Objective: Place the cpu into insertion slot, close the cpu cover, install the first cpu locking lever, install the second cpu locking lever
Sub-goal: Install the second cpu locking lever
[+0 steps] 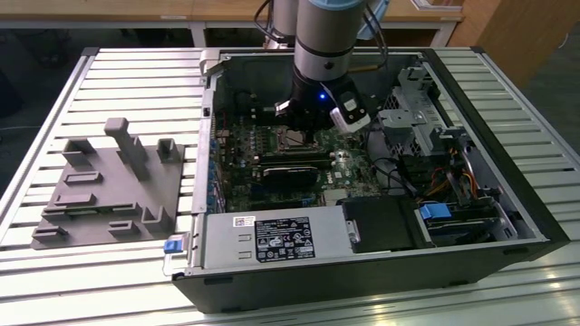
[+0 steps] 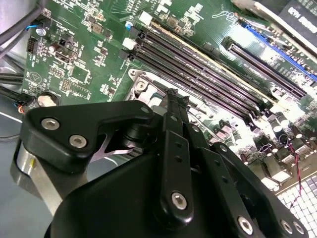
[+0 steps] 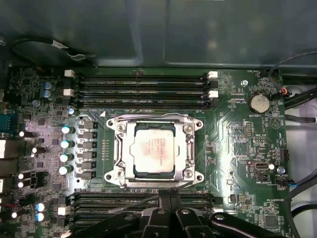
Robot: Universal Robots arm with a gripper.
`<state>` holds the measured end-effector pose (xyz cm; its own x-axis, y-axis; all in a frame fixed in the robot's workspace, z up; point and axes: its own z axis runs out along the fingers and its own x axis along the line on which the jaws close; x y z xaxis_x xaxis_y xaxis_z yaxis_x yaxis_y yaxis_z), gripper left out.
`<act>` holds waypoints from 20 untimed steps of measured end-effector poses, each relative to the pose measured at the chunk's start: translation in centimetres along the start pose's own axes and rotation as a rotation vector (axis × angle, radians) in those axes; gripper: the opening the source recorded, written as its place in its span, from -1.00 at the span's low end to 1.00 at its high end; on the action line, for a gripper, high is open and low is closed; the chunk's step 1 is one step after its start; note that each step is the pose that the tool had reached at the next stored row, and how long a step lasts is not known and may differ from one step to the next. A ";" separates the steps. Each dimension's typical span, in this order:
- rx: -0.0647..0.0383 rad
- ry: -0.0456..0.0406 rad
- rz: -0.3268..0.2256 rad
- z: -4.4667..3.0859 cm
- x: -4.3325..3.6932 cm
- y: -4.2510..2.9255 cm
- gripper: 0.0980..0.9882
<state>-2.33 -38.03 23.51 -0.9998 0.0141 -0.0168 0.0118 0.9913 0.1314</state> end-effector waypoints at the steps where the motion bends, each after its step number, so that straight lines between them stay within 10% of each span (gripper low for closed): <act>1: 0.000 0.0001 0.000 0.00 0.00 0.00 -0.95; 20: -0.001 0.0001 0.000 0.75 2.35 -0.26 -0.95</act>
<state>-4.67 -38.16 22.70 -0.9998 0.0141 -0.0167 0.0118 0.9912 0.1321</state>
